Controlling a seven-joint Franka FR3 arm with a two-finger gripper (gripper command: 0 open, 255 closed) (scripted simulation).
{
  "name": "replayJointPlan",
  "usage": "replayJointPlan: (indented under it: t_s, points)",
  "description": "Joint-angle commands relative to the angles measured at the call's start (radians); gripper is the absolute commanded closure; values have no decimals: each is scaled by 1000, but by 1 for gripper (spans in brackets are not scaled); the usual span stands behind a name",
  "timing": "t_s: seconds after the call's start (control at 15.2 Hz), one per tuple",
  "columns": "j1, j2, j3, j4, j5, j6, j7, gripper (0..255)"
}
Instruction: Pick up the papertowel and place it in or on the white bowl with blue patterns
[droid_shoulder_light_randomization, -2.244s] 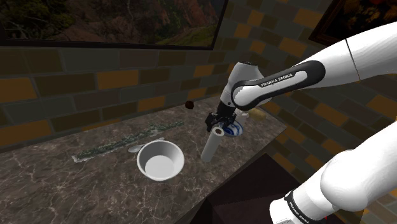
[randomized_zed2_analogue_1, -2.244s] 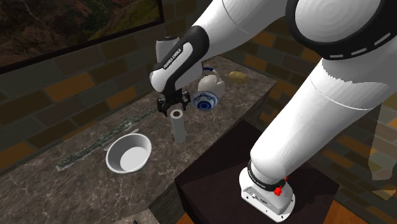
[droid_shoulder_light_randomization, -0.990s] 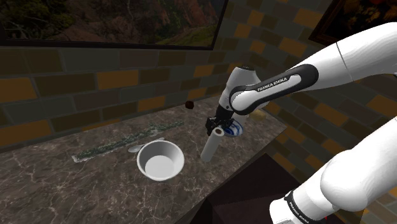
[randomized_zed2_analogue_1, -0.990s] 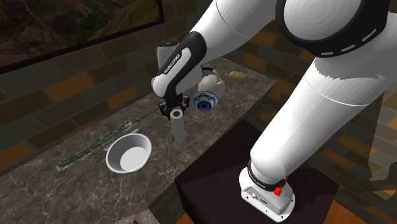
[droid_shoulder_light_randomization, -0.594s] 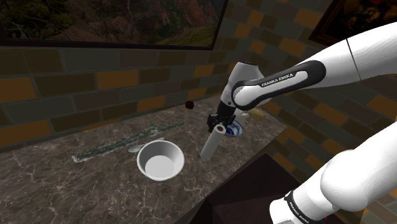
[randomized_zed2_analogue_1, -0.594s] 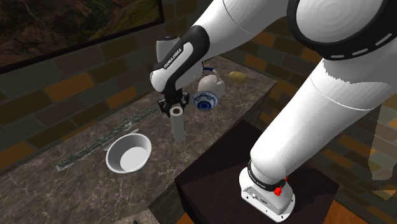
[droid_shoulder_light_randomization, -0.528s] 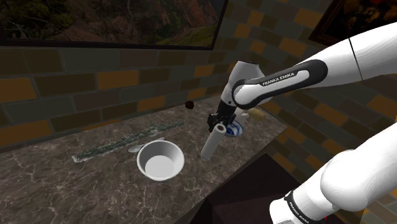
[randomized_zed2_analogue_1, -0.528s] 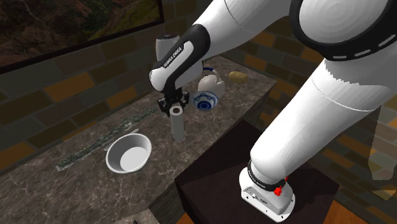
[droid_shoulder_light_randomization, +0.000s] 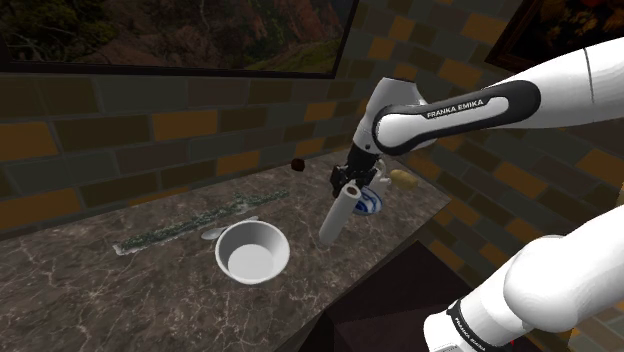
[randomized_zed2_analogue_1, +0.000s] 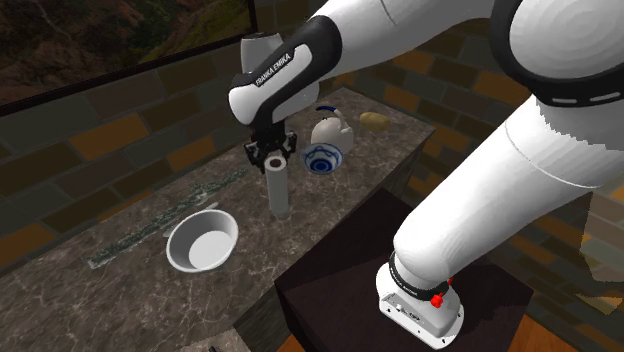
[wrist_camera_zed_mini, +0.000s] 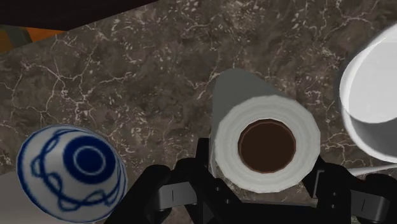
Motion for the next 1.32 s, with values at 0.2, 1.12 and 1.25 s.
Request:
replayJointPlan:
  t_s: [0.2,1.12,1.25]
  points:
    - [-1,-42,-4,35,1,-77,1,255]
    - [-36,-97,-60,161,-22,-264,-60,255]
    - [-57,-82,-91,193,-35,-285,-103,255]
